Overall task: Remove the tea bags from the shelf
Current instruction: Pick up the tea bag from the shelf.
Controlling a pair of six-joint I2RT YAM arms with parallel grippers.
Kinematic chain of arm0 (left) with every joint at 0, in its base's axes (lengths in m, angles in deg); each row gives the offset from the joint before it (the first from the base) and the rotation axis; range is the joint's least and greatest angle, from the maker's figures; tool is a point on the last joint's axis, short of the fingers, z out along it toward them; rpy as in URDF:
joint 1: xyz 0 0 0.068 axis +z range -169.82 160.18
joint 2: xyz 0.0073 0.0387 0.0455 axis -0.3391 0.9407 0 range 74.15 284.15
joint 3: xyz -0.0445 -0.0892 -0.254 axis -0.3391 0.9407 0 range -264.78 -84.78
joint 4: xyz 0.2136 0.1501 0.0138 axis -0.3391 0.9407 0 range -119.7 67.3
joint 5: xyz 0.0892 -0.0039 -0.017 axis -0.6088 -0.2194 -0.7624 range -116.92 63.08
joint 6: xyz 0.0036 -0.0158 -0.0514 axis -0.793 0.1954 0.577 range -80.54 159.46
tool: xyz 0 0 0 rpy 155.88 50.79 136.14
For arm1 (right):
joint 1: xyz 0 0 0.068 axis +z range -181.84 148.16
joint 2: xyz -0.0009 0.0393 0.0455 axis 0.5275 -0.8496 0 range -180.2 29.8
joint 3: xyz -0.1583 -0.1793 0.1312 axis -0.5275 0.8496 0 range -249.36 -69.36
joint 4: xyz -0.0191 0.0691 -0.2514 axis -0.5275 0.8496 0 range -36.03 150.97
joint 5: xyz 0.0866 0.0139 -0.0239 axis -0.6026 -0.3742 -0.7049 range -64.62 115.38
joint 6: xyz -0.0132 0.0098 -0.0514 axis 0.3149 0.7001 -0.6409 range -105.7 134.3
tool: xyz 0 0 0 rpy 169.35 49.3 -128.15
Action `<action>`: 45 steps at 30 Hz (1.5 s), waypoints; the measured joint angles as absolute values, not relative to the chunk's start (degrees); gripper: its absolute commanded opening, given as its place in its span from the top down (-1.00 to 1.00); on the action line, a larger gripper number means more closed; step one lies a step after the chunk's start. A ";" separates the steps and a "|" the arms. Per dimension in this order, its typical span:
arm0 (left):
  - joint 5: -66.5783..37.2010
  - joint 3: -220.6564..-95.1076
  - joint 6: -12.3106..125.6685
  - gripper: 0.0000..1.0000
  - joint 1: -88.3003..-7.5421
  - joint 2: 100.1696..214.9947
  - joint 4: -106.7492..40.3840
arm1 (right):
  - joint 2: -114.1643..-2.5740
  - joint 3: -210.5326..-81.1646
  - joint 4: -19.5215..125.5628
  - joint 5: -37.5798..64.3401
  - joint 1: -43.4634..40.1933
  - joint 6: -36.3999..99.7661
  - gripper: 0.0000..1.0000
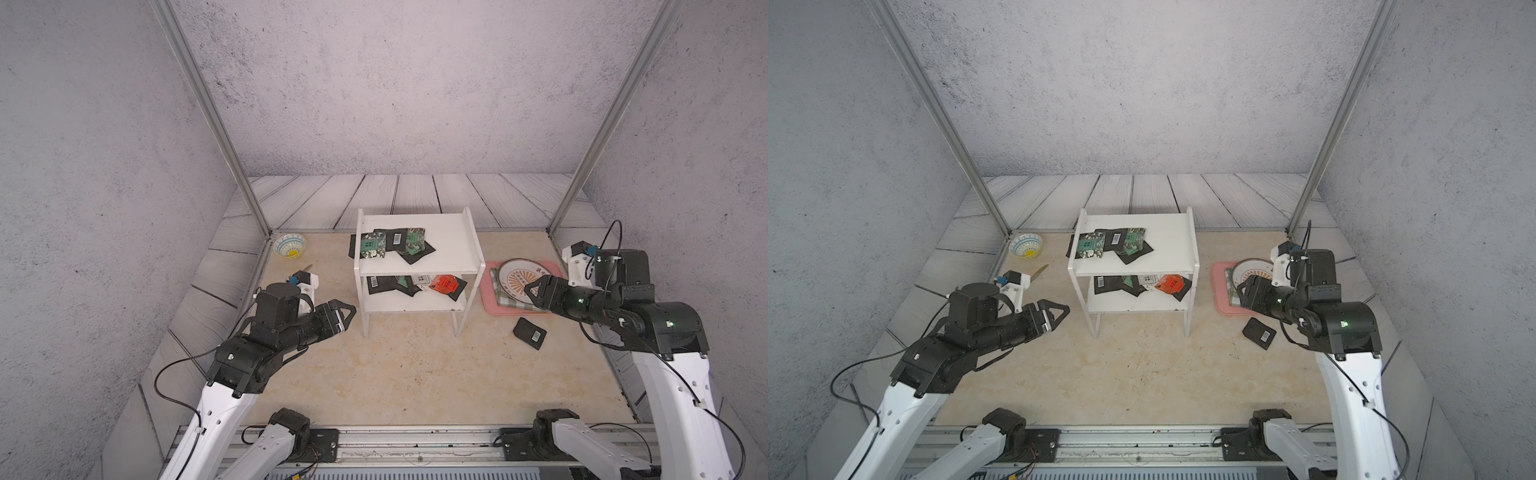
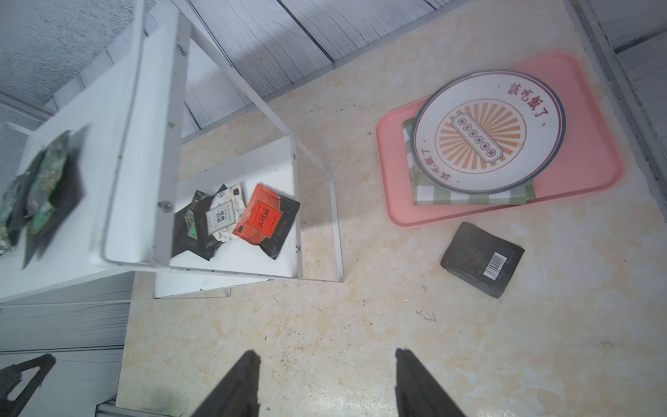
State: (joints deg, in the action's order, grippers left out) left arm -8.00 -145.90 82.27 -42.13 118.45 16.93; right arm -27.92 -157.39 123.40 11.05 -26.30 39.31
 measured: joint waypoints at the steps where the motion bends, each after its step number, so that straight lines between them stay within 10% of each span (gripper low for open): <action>1: -8.15 -146.56 82.31 -0.34 -42.13 118.62 16.97 | -28.68 -159.11 123.88 10.53 -26.08 39.31 -0.24; 22: -10.25 -162.21 82.07 -0.33 -42.13 127.67 17.24 | -53.86 -191.22 129.17 15.03 -2.34 40.80 -0.19; 45: -14.12 -166.86 80.60 -0.32 -41.17 136.28 14.35 | -79.57 -213.54 128.84 14.48 0.74 44.38 -0.17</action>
State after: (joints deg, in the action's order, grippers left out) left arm -14.12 -166.86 80.60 -41.17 136.28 14.35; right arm -79.57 -213.54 128.84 14.48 0.74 44.38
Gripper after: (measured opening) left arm 0.661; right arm 0.587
